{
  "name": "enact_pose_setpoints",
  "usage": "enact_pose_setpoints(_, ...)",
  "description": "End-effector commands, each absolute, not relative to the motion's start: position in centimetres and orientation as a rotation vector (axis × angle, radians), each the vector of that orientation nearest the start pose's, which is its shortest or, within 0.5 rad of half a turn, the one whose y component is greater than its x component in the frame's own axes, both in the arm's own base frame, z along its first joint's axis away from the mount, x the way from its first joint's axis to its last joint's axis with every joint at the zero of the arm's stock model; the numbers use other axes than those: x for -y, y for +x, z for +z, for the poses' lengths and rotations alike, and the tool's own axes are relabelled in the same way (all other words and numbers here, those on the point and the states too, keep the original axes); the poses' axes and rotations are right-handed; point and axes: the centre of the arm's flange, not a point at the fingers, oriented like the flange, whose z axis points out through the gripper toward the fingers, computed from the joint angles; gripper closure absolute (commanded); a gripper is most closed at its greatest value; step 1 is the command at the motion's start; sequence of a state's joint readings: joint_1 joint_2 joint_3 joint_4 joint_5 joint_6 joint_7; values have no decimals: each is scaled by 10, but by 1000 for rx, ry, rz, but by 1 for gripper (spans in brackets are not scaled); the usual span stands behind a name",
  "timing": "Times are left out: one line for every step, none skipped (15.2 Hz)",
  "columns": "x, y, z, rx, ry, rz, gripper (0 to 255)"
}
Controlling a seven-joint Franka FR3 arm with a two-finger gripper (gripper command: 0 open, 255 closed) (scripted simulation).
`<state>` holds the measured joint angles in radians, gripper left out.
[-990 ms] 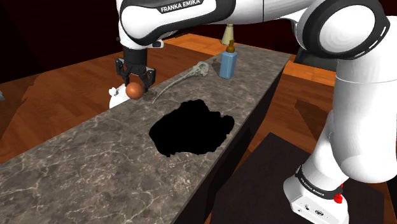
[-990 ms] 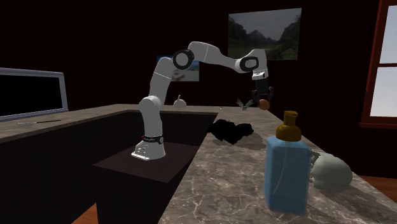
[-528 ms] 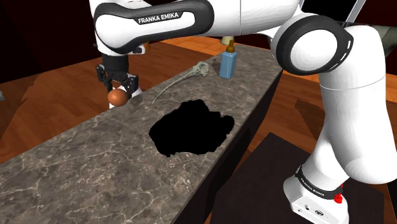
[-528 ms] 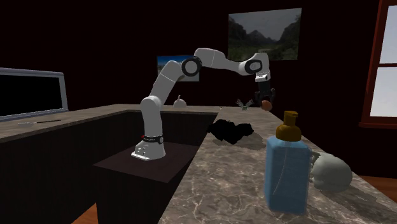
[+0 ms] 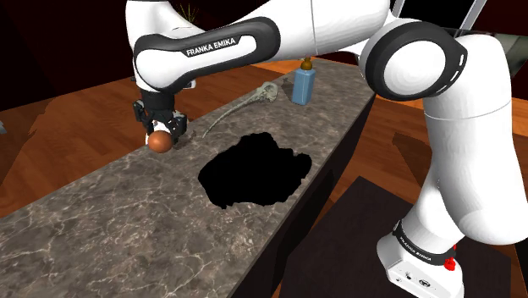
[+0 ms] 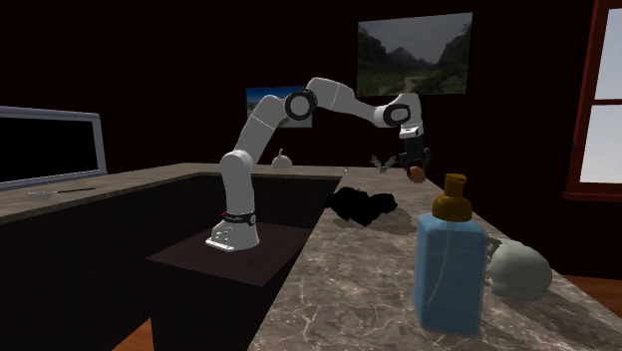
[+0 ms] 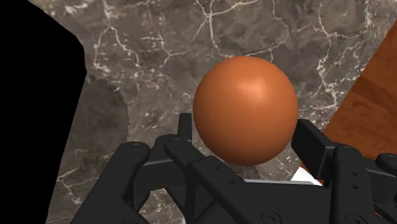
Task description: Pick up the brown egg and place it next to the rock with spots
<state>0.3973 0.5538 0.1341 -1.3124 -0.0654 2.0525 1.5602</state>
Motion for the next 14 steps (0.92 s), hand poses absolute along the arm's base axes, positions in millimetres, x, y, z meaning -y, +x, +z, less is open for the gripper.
enact_pose_setpoints(-350,646,428,-1463,-2583,-133,255)
enact_pose_setpoints(-350,646,423,-1463,-2583,-133,255)
enact_pose_setpoints(-350,646,418,-1463,-2583,-133,255)
enact_pose_setpoints(-350,646,412,-1463,-2583,-133,255)
enact_pose_setpoints(-350,646,407,-1463,-2583,-133,255)
enact_pose_setpoints(-350,646,402,-1463,-2583,-133,255)
enact_pose_setpoints(-350,646,397,-1463,-2583,-133,255)
enact_pose_setpoints(-350,646,391,-1463,-2583,-133,255)
enact_pose_setpoints(-350,646,386,-1463,-2583,-133,255)
enact_pose_setpoints(-350,646,381,-1463,-2583,-133,255)
enact_pose_setpoints(-350,646,375,-1463,-2583,-133,255)
enact_pose_setpoints(-350,646,370,-1463,-2583,-133,255)
enact_pose_setpoints(-350,646,365,-1463,-2583,-133,255)
enact_pose_setpoints(-350,646,360,-1463,-2583,-133,255)
